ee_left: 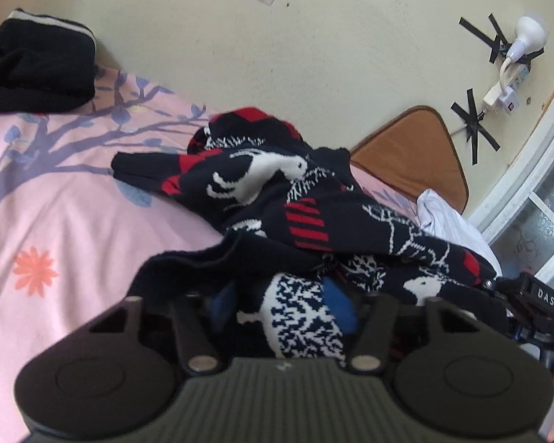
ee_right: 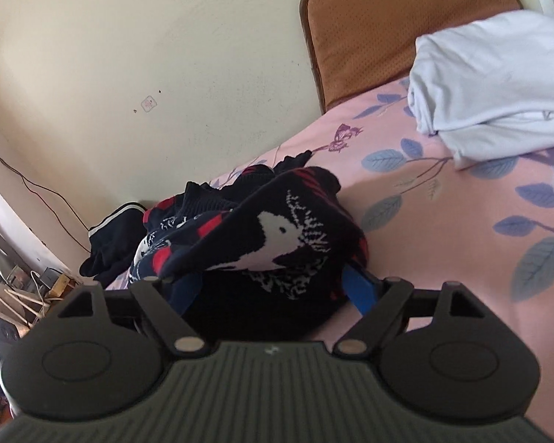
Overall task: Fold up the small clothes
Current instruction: 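Lift the sweater with both grippers, raising it off the bed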
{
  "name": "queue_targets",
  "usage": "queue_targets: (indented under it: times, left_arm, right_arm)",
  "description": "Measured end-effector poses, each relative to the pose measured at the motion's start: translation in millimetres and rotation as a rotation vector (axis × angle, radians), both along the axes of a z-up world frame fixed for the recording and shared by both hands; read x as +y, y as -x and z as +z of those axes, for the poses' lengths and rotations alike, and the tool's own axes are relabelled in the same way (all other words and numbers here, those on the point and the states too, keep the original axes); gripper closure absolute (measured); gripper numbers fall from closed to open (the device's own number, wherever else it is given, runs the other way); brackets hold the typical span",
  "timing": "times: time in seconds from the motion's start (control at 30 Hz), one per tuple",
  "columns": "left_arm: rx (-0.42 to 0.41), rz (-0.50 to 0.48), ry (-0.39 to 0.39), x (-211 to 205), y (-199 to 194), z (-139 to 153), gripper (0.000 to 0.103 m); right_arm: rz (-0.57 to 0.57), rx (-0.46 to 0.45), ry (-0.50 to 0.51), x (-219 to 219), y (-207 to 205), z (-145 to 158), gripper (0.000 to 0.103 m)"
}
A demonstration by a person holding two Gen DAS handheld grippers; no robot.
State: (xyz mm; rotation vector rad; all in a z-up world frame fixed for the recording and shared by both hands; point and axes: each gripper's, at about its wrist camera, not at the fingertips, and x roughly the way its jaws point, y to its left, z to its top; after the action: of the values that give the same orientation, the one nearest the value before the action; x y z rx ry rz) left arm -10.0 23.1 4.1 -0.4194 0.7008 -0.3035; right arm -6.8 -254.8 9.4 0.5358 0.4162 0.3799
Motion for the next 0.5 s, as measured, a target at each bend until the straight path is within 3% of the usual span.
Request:
queue_targets:
  times: [0.07,0.1,0.13,0.23,0.5]
  left_arm:
    - [0.022,0.017,0.004,0,-1,-4,0.097]
    - [0.020,0.027,0.006,3,2,-4,0.101]
    - [0.009,0.035,0.015,6,4,-2,0.101]
    - [-0.058,0.081,0.020,23,18,13,0.101]
    - [-0.206,0.159,0.081,72,63,57,0.101]
  right_arm:
    - [0.035,-0.013,0.007,8,-2,7,0.052]
    - [0.044,-0.016,0.013,11,-2,11,0.072]
    - [0.030,-0.034,0.034,14,1,17,0.076]
    - [0.035,-0.126,0.089,16,17,36,0.082]
    - [0.212,-0.489,-0.010,-1,100,99,0.083]
